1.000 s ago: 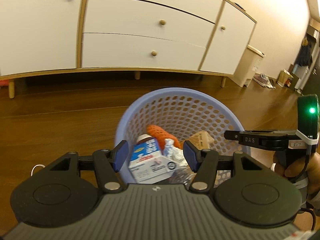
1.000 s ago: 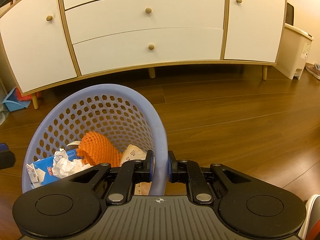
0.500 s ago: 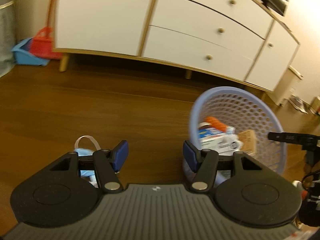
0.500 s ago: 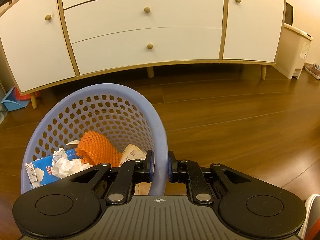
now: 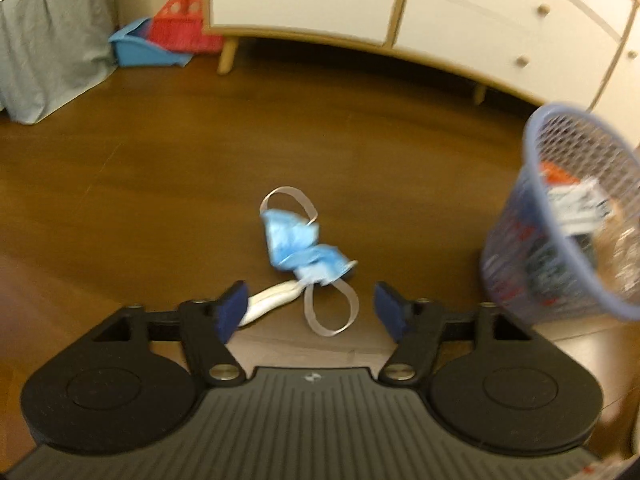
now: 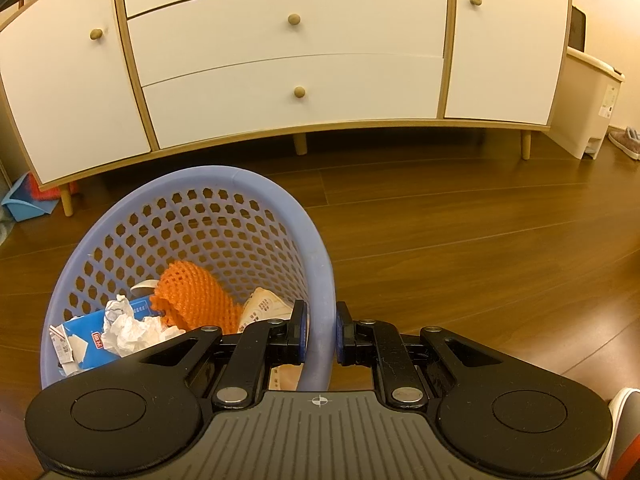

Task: Collect trash
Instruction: 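Move the left tool back toward the blue face mask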

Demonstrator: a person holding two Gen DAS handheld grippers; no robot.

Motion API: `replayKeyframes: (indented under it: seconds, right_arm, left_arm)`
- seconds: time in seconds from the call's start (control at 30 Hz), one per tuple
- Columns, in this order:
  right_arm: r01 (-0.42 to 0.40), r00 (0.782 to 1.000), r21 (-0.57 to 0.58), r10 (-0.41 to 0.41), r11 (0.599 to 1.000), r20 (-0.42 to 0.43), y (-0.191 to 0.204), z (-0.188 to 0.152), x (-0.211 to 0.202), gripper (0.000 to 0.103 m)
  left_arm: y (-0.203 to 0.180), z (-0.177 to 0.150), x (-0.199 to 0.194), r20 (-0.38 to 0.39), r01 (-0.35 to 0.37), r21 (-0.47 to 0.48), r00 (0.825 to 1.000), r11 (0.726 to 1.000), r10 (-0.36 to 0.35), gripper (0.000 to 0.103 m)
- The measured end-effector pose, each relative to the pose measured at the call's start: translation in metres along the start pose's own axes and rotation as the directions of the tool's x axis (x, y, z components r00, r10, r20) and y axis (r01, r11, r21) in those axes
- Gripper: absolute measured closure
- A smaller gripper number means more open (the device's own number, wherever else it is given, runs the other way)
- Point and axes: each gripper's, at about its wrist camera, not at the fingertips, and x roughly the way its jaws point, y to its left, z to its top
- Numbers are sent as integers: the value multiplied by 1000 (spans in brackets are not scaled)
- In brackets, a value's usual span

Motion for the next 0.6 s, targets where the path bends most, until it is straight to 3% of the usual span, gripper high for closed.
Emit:
replayKeyframes:
  seconds: [0.17,0.4,0.6]
  right_arm:
    - [4,1000,-1,-4,1000,1,1,0,1,93]
    - [6,1000,-3,-6,1000,2,2,-1,2,93]
    - [8,1000,-4,-8,1000,3,2,-1,2,93]
  left_arm:
    - [3,-8,9,-46,-41,23,998,999,42,33]
    - [5,-14,12,-45,-85,52,995,995,88,18]
    - [2,-15,22,-60,-99,92,993,991,105,15]
